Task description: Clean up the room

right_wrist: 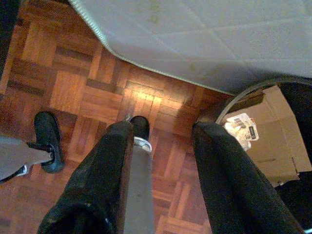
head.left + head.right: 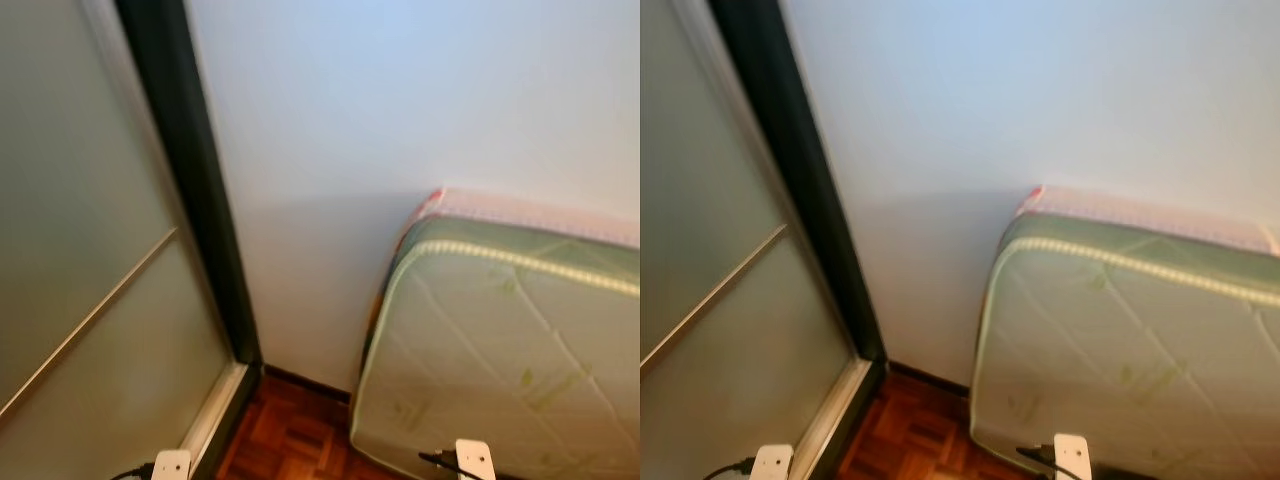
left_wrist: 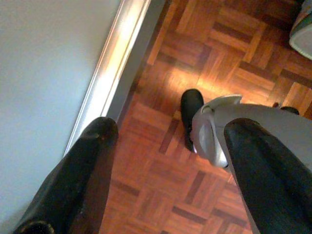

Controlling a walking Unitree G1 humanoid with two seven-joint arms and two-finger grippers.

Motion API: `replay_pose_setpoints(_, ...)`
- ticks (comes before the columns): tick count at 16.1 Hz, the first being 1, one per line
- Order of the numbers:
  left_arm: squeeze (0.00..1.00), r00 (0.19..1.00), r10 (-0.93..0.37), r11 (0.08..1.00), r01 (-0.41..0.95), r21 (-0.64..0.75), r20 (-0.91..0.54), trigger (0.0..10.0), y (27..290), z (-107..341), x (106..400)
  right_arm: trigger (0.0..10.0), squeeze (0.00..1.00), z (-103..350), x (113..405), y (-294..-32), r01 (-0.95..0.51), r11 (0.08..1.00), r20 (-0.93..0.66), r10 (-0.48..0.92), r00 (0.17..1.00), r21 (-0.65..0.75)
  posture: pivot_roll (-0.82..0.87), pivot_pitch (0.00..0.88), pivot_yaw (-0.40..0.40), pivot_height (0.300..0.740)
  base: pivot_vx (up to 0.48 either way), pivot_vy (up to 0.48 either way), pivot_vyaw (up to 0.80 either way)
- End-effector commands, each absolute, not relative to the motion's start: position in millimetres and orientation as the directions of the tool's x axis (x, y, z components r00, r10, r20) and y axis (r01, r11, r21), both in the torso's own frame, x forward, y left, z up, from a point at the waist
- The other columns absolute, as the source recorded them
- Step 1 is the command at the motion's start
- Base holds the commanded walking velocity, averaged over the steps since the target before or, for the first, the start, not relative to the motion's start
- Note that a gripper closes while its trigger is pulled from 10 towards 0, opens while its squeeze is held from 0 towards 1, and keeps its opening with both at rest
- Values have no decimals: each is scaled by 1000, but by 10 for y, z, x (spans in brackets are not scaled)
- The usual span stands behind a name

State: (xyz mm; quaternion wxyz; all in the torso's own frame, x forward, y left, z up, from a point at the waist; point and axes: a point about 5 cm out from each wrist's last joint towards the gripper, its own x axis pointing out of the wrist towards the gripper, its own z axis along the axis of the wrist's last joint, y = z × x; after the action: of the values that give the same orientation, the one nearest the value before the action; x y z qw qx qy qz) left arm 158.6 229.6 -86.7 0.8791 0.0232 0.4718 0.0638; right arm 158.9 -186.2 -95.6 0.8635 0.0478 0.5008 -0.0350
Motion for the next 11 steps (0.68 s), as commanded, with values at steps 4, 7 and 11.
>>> replay_pose_setpoints(4, 0, 522, 133, 991, -73, 112, -842, 10000, 2308, -895, 1515, 10000, 0, -955, 1584, -1869, 117, 992, -863, -12, 505, 54, 79, 0, -30, 740, -292, 0, 0)
replay_pose_setpoints(7, 0, 520, 130, 991, -66, 113, -844, 10000, 2305, -899, 1507, 10000, 0, -956, 1582, -1864, 111, 992, -863, -6, 505, 58, 75, 0, -31, 740, -292, 0, 0)
replay_pose_setpoints(11, 0, 517, 125, 992, -58, 111, -847, 10000, 2294, -906, 1493, 10000, 0, -958, 1575, -1868, 110, 992, -863, -5, 505, 59, 77, 0, -34, 740, -292, 0, 0)
